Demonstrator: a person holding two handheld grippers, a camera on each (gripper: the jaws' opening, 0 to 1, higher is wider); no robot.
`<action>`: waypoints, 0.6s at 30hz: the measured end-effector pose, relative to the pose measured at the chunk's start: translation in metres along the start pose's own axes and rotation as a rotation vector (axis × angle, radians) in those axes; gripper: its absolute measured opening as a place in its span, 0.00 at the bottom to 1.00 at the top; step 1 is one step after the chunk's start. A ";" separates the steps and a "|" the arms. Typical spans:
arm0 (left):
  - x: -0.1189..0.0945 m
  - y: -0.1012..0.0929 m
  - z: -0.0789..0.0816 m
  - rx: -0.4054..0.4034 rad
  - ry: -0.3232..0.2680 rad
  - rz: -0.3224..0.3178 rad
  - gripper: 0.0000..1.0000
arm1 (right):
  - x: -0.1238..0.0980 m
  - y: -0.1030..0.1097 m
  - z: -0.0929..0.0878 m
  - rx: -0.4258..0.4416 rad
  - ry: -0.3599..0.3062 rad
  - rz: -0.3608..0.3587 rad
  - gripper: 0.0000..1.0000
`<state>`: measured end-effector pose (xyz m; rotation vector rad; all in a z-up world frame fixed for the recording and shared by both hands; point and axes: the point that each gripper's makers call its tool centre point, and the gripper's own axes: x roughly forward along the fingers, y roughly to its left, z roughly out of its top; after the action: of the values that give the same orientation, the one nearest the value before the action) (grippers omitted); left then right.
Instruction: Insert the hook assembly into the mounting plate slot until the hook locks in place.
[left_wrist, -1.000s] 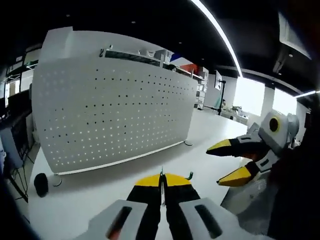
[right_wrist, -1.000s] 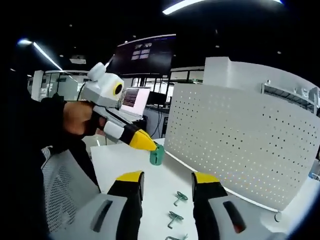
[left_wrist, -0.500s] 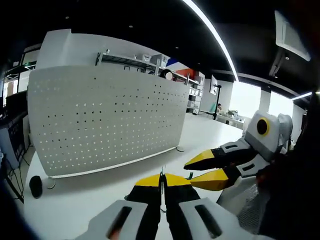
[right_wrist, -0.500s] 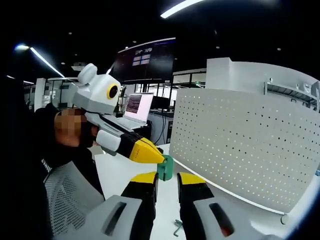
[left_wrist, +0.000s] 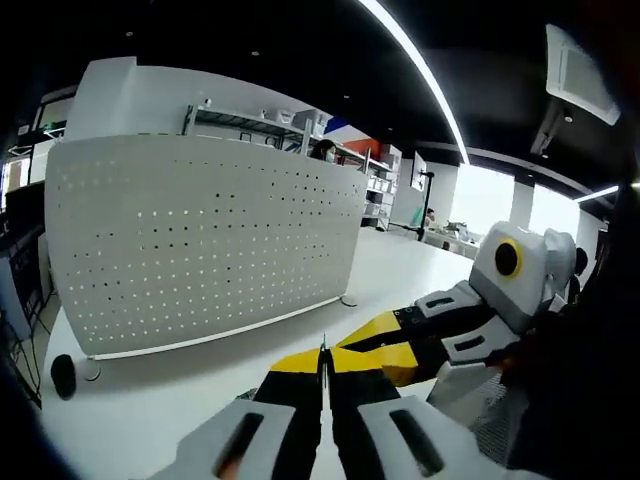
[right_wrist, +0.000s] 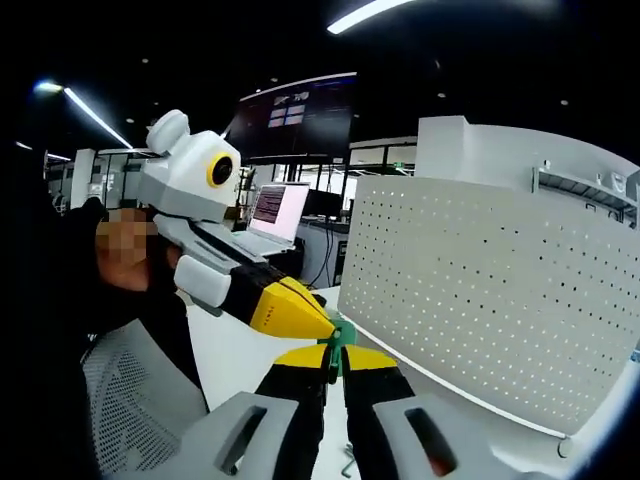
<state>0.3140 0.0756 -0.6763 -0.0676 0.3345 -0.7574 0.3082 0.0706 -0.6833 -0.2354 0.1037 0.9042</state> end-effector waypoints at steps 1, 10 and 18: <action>0.000 0.000 -0.001 -0.001 0.004 -0.001 0.01 | 0.000 0.000 0.000 -0.003 0.000 0.000 0.02; 0.000 -0.002 0.002 0.016 0.018 -0.004 0.01 | 0.002 -0.001 -0.002 -0.008 0.015 -0.002 0.02; -0.002 -0.004 0.002 0.032 0.021 -0.005 0.01 | 0.001 -0.001 -0.002 -0.010 0.015 -0.012 0.01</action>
<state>0.3109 0.0735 -0.6731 -0.0306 0.3423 -0.7684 0.3092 0.0704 -0.6855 -0.2515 0.1115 0.8916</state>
